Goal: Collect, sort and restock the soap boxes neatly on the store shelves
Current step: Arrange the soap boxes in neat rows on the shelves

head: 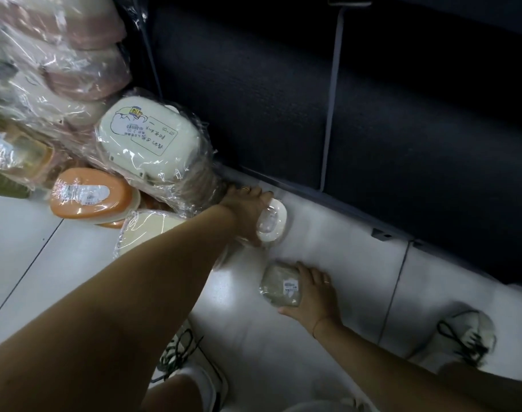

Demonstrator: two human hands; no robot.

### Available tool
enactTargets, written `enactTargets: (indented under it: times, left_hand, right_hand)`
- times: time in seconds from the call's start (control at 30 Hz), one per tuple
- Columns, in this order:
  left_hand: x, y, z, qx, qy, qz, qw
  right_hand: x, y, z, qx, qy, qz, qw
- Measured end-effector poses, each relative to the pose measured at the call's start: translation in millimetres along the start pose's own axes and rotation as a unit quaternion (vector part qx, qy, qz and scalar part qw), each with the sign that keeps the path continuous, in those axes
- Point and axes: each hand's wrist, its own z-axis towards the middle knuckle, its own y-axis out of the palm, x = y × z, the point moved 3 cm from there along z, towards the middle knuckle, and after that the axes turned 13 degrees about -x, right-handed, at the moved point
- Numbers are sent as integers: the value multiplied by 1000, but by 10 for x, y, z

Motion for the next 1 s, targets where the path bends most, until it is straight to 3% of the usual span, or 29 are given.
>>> enactTargets:
  times: [0.13,0.3,0.53,0.63,0.77,0.9,1.0]
  left_hand:
    - [213,-148,-197,16,22,-34,999]
    - [492,-428,-625,34,26,-30,999]
    - [791,-1340,-1676,173,100,-7,980]
    - [871,-1860,-2130,272,138,-39,952]
    - [986,-2524,-2402,376,166,-60,910]
    - [1131,-3012,-2225,398,153,-81,901]
    - [1235,-3222,-1944,380,139,-78,911]
  right_hand:
    - [188,-467,-235,-17,-41,34,998]
    - [266,-1328,-671,-30,-65,-57,996]
    - [220,-2507,-1943,-2,-123,-98,988]
    - [226,-3109,-2603,67,-131,-79,986]
    - [320,-4030,-3197,240,-120,-37,963]
    - [486,-4991,-3296,406,-101,7,908]
    - [563,-5593,-3043,453,-58,-5,890]
